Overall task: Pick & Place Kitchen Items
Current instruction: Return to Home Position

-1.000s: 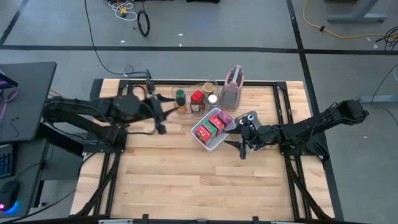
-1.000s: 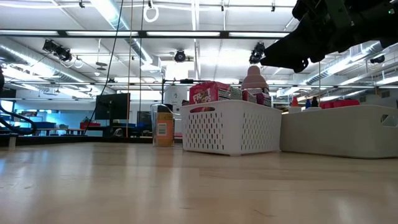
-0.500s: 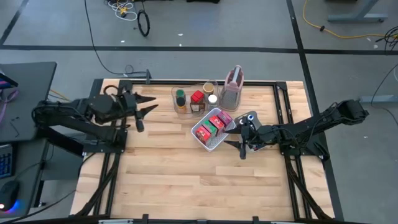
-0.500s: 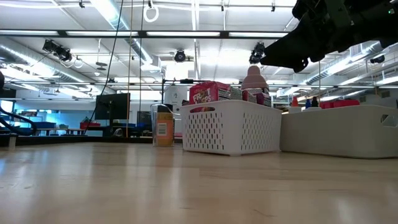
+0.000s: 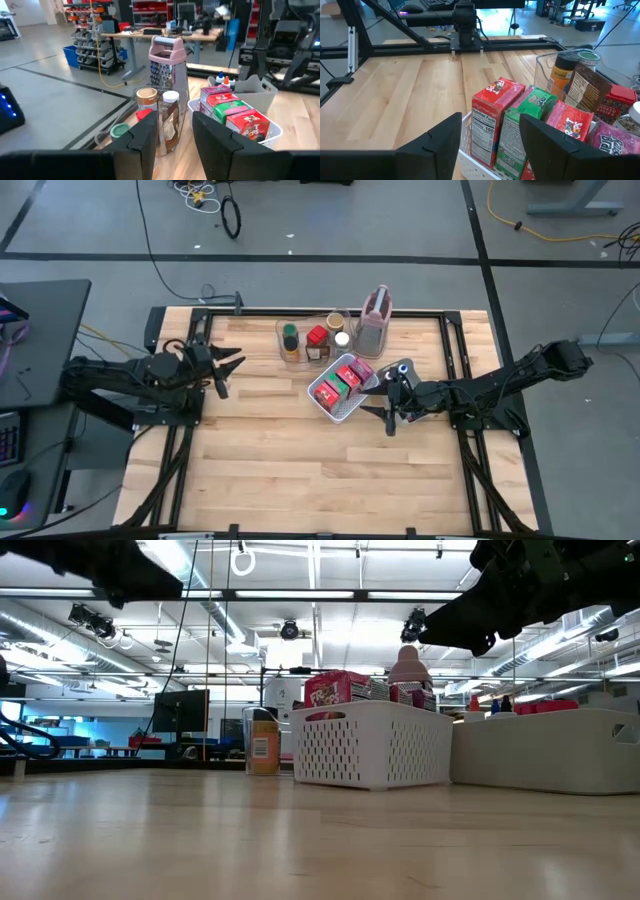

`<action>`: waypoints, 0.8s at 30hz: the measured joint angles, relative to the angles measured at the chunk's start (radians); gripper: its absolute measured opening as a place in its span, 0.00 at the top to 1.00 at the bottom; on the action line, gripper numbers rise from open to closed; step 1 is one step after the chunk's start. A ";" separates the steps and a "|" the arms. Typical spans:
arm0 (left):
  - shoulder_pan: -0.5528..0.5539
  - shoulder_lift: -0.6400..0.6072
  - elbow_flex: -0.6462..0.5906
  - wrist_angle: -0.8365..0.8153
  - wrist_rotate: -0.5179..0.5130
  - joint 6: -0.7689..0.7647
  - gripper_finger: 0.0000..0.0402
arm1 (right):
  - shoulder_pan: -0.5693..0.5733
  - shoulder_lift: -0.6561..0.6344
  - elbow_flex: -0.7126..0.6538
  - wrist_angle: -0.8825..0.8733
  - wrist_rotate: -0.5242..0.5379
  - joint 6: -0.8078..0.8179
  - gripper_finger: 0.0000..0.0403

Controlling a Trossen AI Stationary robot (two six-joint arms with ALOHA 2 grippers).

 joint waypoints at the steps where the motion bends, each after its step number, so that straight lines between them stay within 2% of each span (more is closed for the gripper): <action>1: 0.000 -0.021 -0.023 0.012 0.000 -0.001 0.67 | 0.000 0.000 0.000 0.000 0.000 0.000 0.48; 9: 0.000 -0.192 -0.131 0.010 0.030 0.034 0.67 | 0.000 0.000 0.000 0.000 0.000 0.000 0.48; 14: 0.000 -0.305 -0.195 0.010 0.177 0.113 0.67 | 0.000 0.000 0.000 0.000 0.000 0.000 0.48; 18: 0.000 -0.381 -0.263 0.044 0.358 0.195 0.67 | 0.000 0.000 0.000 0.000 0.000 0.000 0.48; 21: 0.000 -0.374 -0.301 0.142 0.483 0.231 0.67 | 0.000 0.000 0.000 0.000 0.000 0.000 0.48; 24: 0.000 -0.361 -0.339 0.224 0.529 0.235 0.67 | 0.000 0.000 0.000 -0.002 0.000 0.000 0.48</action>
